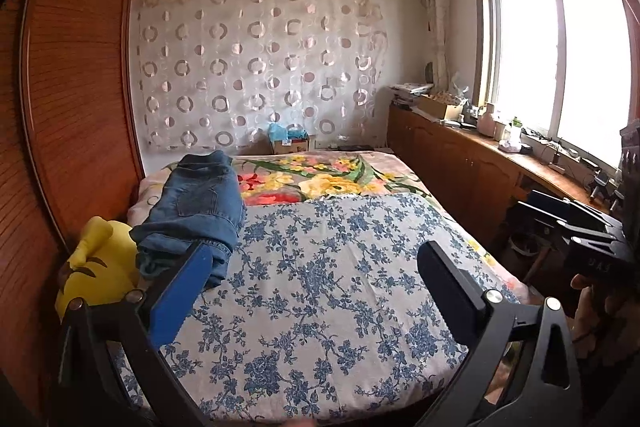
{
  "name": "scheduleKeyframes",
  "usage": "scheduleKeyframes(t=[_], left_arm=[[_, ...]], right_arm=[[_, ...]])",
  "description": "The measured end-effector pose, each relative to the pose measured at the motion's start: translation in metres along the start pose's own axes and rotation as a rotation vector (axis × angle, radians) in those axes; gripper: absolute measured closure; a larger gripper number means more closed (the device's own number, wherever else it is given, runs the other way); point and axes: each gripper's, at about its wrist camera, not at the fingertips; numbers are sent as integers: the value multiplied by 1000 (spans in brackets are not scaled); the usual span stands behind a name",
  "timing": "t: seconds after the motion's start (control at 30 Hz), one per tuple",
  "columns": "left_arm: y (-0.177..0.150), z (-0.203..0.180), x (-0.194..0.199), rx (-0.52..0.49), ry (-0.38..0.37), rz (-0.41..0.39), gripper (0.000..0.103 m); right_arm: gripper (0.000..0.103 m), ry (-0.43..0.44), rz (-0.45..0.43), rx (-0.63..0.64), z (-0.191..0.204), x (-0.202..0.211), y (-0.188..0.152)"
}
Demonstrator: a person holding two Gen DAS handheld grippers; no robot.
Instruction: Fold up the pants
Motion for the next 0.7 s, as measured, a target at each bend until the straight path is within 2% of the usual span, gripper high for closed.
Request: scheduleKeyframes(t=[0.4, 0.7], left_arm=[[2, -2, 16, -3, 40, -23, 0], [-1, 3, 17, 5, 50, -18, 0]], right_arm=[[32, -30, -58, 8, 7, 18, -8], [32, -29, -55, 8, 0, 12, -13]])
Point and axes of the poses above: each gripper's, at about its wrist camera, not at the fingertips, and x roughly against the way its jaws point, z to its left, y to its top, and after that the axes turned 11 degrees about -y, right-handed
